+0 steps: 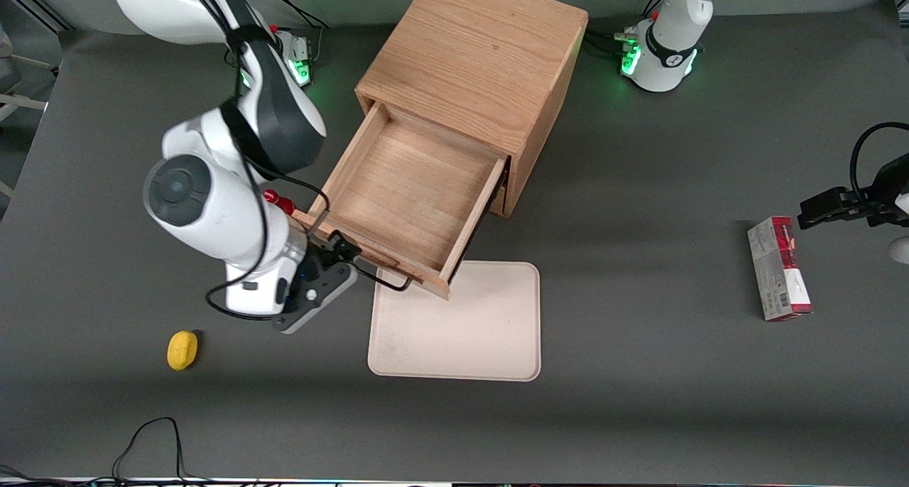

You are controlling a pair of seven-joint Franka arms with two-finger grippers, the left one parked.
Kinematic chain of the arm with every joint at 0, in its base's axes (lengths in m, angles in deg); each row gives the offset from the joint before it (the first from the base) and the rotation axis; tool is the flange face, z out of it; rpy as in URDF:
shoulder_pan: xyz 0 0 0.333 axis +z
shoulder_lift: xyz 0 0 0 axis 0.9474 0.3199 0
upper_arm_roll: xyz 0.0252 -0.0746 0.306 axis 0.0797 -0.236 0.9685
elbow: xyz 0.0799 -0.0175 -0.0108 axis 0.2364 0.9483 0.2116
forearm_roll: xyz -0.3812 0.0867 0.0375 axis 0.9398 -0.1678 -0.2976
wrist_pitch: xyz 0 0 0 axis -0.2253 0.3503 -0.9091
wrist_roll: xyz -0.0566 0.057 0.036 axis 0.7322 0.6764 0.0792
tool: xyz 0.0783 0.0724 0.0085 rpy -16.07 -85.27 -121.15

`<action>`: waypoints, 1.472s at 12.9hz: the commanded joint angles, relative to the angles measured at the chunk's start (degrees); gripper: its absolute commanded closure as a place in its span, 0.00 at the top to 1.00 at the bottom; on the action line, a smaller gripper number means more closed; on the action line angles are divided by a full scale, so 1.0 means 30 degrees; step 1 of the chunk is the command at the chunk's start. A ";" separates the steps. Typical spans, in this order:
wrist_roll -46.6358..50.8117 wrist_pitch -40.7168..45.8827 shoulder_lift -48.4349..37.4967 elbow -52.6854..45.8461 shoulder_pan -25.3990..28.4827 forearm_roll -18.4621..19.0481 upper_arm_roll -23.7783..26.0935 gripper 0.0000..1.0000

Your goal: Open upper drawer

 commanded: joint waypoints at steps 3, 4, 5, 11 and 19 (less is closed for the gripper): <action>0.0683 0.1787 -0.1656 -0.0572 -0.0480 0.0066 -0.0631 1.00; 0.1703 0.2342 -0.2097 -0.0514 -0.0335 0.0094 -0.1245 1.00; 0.4729 0.4174 -0.2914 -0.0397 -0.0333 0.0124 -0.2122 1.00; 0.5756 0.2797 -0.6225 0.3693 -0.2784 0.0270 -0.2782 1.00; 0.5727 0.1529 -0.9719 0.8334 -0.9474 0.3757 0.2821 1.00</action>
